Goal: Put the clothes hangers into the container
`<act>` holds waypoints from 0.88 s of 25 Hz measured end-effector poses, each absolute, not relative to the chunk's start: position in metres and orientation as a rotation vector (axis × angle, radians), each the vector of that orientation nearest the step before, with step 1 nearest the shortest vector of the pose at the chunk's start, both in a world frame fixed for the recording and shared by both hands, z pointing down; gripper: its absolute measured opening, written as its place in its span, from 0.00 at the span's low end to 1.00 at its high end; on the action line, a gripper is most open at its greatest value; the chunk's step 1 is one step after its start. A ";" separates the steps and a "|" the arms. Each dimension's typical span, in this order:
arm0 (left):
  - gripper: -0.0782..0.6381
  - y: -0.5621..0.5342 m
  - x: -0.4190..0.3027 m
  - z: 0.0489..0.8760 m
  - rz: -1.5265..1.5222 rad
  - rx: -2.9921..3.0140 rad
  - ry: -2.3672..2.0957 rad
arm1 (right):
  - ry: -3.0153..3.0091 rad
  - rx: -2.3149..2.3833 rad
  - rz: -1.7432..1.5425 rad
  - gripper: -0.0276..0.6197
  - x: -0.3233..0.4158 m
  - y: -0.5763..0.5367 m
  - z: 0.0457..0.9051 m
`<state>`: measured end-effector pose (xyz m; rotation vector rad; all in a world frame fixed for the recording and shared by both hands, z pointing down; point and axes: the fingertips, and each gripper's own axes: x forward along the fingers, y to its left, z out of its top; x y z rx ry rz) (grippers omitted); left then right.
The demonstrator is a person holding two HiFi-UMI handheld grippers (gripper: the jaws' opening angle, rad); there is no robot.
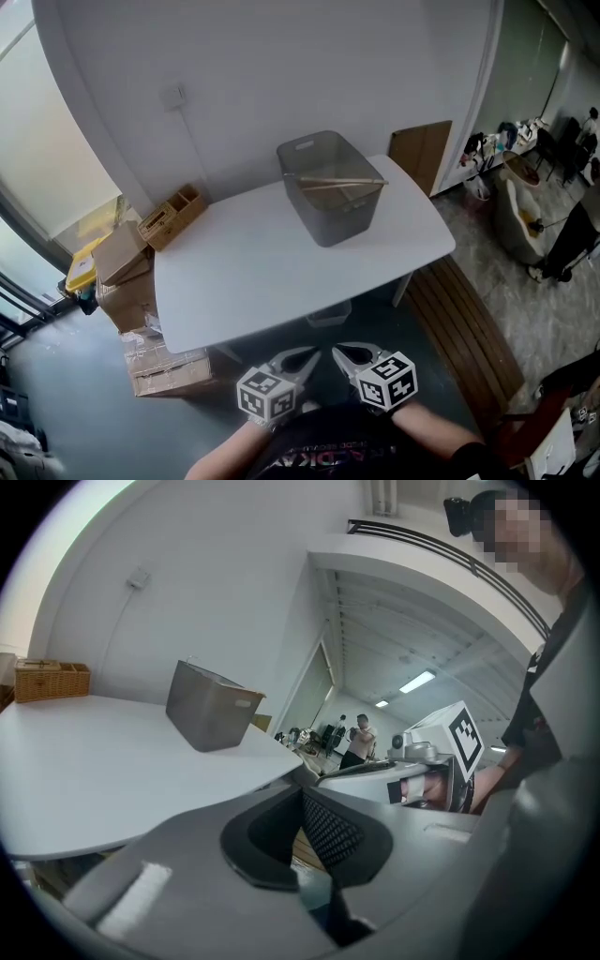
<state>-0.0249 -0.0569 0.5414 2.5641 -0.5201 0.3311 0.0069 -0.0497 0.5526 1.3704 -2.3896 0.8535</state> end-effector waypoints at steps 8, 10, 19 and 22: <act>0.12 -0.056 -0.025 0.540 0.327 2.571 -0.529 | -2.396 1.343 0.858 0.05 0.002 -0.044 0.555; 0.12 -0.054 -0.026 0.542 0.330 2.569 -0.530 | -2.399 1.334 0.860 0.05 -0.001 -0.043 0.556; 0.12 -0.056 -0.031 0.542 0.330 2.561 -0.544 | -2.408 1.294 0.867 0.05 -0.009 -0.045 0.558; 0.12 -0.056 -0.031 0.542 0.328 2.563 -0.544 | -2.409 1.288 0.866 0.05 -0.011 -0.045 0.558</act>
